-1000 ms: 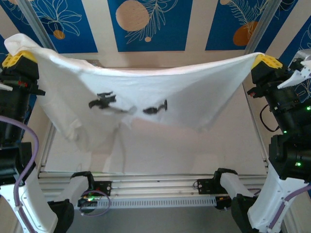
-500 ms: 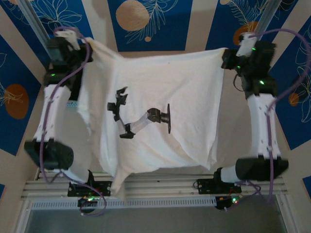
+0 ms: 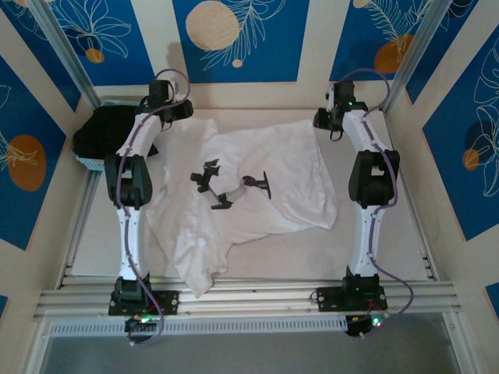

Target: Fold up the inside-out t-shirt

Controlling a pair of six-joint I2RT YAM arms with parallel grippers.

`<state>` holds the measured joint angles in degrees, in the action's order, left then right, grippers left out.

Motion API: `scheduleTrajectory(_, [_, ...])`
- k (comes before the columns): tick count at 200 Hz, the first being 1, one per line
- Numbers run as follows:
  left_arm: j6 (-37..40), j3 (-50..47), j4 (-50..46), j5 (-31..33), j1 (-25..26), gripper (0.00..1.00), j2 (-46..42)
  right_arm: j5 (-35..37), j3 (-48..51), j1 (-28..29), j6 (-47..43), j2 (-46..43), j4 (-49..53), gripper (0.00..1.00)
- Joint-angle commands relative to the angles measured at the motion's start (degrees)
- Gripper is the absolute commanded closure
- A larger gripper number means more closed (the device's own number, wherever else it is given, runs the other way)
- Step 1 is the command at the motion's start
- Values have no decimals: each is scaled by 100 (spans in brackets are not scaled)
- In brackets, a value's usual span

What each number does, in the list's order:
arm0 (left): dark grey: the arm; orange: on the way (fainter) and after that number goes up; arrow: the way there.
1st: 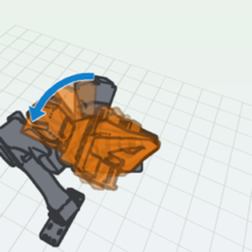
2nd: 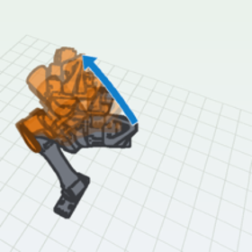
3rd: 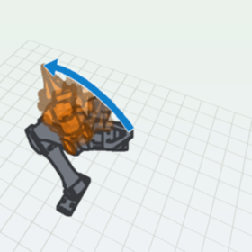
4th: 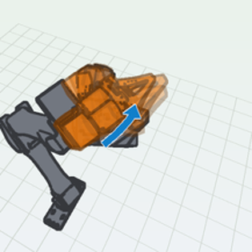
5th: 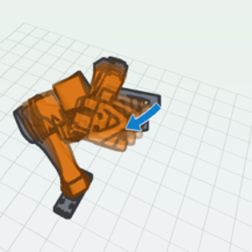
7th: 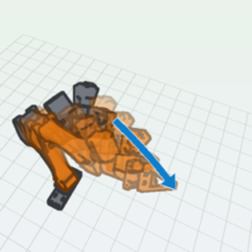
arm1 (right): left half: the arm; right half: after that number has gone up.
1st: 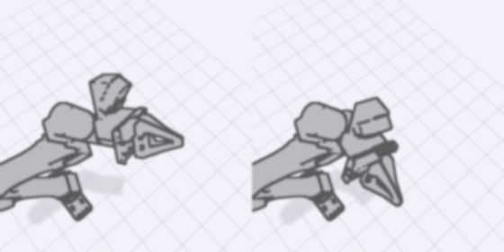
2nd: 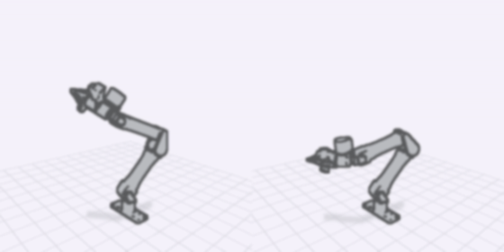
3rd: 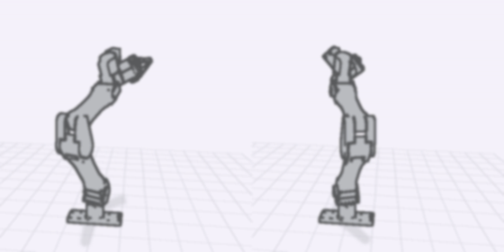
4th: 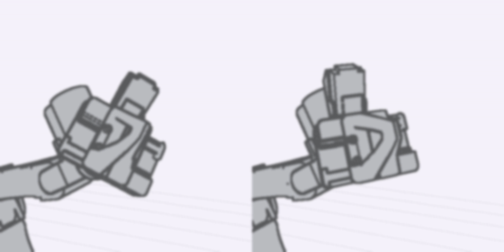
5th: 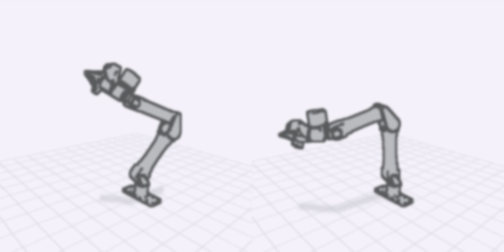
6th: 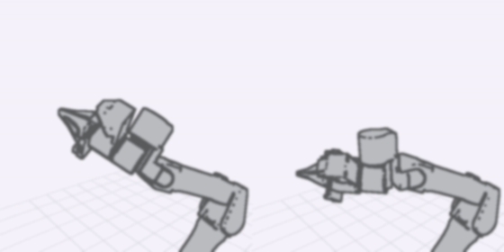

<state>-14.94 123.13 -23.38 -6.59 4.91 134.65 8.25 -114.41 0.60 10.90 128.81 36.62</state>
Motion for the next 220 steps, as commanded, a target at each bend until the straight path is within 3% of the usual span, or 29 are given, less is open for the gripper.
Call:
scheduleTrajectory(1, [-141,-1670,580,-24,365,38,-1746,243,1360,243,205,-1540,281,60])
scheduleTrajectory(38, [-467,-5736,3158,-542,1544,35,-3922,589,4130,949,701,-3361,446,58])
scheduleTrajectory(76, [678,-7507,4062,-747,3326,38,-4605,695,5811,1454,1456,-4267,603,58])
scheduleTrajectory(121, [2157,-7681,3786,-440,4964,38,-4125,816,6169,1435,1661,-4107,721,59])
scheduleTrajectory(147, [2475,-7245,3264,-169,5300,38,-3479,916,6028,1328,1545,-3869,792,59])
scheduleTrajectory(184, [2630,-6993,2828,178,5372,46,-3005,1015,5860,1220,1378,-3535,891,63])
scheduleTrajectory(194, [2635,-6933,2718,361,5363,52,-2956,1012,5826,1177,1338,-3512,876,68])
scheduleTrajectory(220, [2662,-6894,2506,452,5285,75,-2983,514,5807,1085,1228,-3621,754,94])
